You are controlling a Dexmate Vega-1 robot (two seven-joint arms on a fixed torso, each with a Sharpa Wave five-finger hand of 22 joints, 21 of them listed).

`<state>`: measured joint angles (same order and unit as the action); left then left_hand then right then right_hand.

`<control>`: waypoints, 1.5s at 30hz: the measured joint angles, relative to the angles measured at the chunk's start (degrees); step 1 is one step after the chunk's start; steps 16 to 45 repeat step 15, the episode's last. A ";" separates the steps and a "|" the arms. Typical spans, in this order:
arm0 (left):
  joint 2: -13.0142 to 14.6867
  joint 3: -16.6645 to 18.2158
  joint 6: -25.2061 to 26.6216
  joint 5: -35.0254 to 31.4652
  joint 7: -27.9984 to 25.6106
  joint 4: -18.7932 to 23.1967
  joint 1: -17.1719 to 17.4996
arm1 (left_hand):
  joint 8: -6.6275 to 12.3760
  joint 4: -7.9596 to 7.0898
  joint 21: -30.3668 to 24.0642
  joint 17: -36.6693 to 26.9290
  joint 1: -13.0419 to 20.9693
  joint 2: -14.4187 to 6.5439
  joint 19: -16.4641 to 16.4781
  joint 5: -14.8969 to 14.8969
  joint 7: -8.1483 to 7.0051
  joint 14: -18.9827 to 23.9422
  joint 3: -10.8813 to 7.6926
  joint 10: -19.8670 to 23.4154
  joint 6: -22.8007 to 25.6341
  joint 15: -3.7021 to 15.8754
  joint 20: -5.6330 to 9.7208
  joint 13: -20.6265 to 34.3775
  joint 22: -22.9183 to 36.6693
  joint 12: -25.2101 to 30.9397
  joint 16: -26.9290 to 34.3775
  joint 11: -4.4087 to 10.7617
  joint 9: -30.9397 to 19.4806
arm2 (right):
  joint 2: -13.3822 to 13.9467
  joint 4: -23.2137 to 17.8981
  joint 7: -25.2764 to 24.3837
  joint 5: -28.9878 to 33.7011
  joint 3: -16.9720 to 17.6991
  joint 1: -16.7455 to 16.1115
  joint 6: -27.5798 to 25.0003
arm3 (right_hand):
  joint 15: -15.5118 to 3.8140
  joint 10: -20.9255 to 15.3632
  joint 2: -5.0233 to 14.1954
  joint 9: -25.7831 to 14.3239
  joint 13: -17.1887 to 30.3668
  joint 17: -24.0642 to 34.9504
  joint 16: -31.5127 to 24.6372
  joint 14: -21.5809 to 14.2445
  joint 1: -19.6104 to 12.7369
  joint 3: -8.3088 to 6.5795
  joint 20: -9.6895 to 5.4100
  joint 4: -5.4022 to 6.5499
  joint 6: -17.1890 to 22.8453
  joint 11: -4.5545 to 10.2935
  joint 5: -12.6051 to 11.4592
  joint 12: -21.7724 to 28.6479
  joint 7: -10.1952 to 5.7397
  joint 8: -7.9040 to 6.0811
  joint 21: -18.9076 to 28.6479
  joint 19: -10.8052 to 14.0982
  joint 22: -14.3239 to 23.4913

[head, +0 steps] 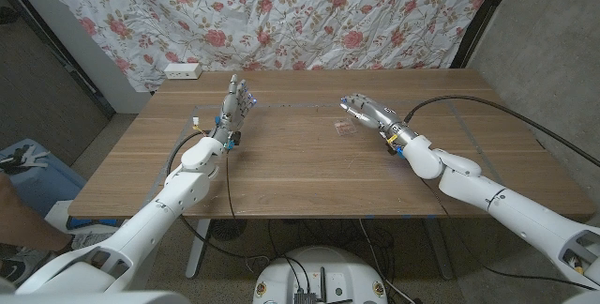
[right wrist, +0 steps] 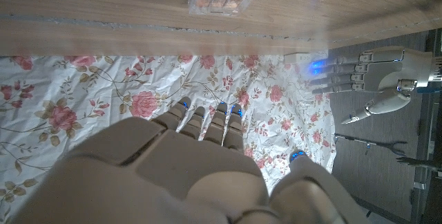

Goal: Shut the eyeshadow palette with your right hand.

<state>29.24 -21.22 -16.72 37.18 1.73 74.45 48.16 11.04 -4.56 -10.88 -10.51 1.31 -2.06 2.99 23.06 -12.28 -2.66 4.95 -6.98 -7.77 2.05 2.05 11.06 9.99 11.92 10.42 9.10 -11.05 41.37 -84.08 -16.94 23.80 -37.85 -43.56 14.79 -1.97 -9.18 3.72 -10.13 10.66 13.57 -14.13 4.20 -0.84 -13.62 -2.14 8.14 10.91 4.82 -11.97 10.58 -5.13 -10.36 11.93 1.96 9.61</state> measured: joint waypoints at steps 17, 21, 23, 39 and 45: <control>-0.01 0.00 0.00 0.00 0.02 -0.02 -0.02 | 0.00 -0.18 0.00 0.00 0.00 0.00 0.00 0.00 0.00 0.00 -0.18 0.00 0.00 0.00 0.00 0.00 0.00 0.00 0.00 0.00 0.00 | -3.51 3.78 0.17 -6.40 1.30 1.52 1.61 | -0.08 0.30 0.00 0.00 0.00 -0.26 0.00 -1.37 0.00 -0.24 -0.01 -0.24 -0.61 0.30 0.00 0.00 0.01 0.00 0.00 2.03 0.00; -0.01 0.00 0.00 0.00 0.02 -0.02 -0.02 | 0.00 -0.18 0.00 0.00 0.00 0.00 0.00 0.00 0.00 0.00 -0.18 0.00 0.00 0.00 0.00 0.00 0.00 0.00 0.00 0.00 0.00 | -3.51 3.78 0.17 -6.40 1.30 1.52 1.61 | -0.08 0.30 0.00 0.00 0.00 -0.26 0.00 -1.37 0.00 -0.24 -0.01 -0.24 -0.61 0.30 0.00 0.00 0.01 0.00 0.00 2.03 0.00; -0.01 0.00 0.00 0.00 0.02 -0.02 -0.02 | 0.00 -0.18 0.00 0.00 0.00 0.00 0.00 0.00 0.00 0.00 -0.18 0.00 0.00 0.00 0.00 0.00 0.00 0.00 0.00 0.00 0.00 | -3.51 3.78 0.17 -6.40 1.30 1.52 1.61 | -0.08 0.30 0.00 0.00 0.00 -0.26 0.00 -1.37 0.00 -0.24 -0.01 -0.24 -0.61 0.30 0.00 0.00 0.01 0.00 0.00 2.03 0.00; -0.01 0.00 0.00 0.00 0.02 -0.02 -0.02 | 0.00 -0.18 0.00 0.00 0.00 0.00 0.00 0.00 0.00 0.00 -0.18 0.00 0.00 0.00 0.00 0.00 0.00 0.00 0.00 0.00 0.00 | -3.51 3.78 0.17 -6.40 1.30 1.52 1.61 | -0.08 0.30 0.00 0.00 0.00 -0.26 0.00 -1.37 0.00 -0.24 -0.01 -0.24 -0.61 0.30 0.00 0.00 0.01 0.00 0.00 2.03 0.00; -0.01 0.00 0.00 0.00 0.02 -0.02 -0.02 | 0.00 -0.18 0.00 0.00 0.00 0.00 0.00 0.00 0.00 0.00 -0.18 0.00 0.00 0.00 0.00 0.00 0.00 0.00 0.00 0.00 0.00 | -3.51 3.78 0.17 -6.40 1.30 1.52 1.61 | -0.08 0.30 0.00 0.00 0.00 -0.26 0.00 -1.37 0.00 -0.24 -0.01 -0.24 -0.61 0.30 0.00 0.00 0.01 0.00 0.00 2.03 0.00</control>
